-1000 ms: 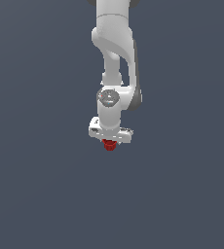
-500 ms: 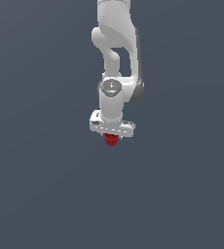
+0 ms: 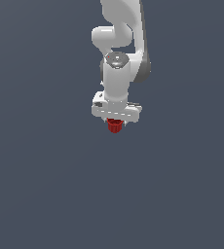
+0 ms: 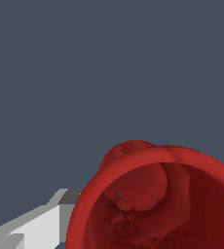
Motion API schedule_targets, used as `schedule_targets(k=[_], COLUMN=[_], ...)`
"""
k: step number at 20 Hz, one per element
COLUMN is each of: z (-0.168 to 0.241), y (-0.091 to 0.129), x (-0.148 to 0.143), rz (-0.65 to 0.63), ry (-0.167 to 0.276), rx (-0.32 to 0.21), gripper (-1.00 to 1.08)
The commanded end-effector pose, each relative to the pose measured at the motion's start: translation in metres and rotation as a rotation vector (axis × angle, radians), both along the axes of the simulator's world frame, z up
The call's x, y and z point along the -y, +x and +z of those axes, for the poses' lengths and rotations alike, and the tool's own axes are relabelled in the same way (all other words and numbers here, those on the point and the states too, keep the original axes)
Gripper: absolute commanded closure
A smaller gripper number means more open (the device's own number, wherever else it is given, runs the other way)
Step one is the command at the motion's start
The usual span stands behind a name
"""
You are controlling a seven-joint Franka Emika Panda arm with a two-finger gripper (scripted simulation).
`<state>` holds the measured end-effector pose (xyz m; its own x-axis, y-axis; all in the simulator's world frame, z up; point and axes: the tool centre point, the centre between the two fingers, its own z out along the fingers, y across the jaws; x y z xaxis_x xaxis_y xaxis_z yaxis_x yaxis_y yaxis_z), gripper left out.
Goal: Pick up the object and move it to a goal position.
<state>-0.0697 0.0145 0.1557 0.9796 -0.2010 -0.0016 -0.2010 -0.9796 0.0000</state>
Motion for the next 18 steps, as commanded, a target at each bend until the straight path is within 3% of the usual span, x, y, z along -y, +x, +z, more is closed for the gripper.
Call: schedule_targets(k=[1, 18], z=[0.023, 0.167], y=[-0.008, -0.057], x=[-0.005, -0.037], rz=[0.0, -0.001], ry=[-0.001, -0.002], rx=[0.002, 0.002], gripper=[1.08, 1.08])
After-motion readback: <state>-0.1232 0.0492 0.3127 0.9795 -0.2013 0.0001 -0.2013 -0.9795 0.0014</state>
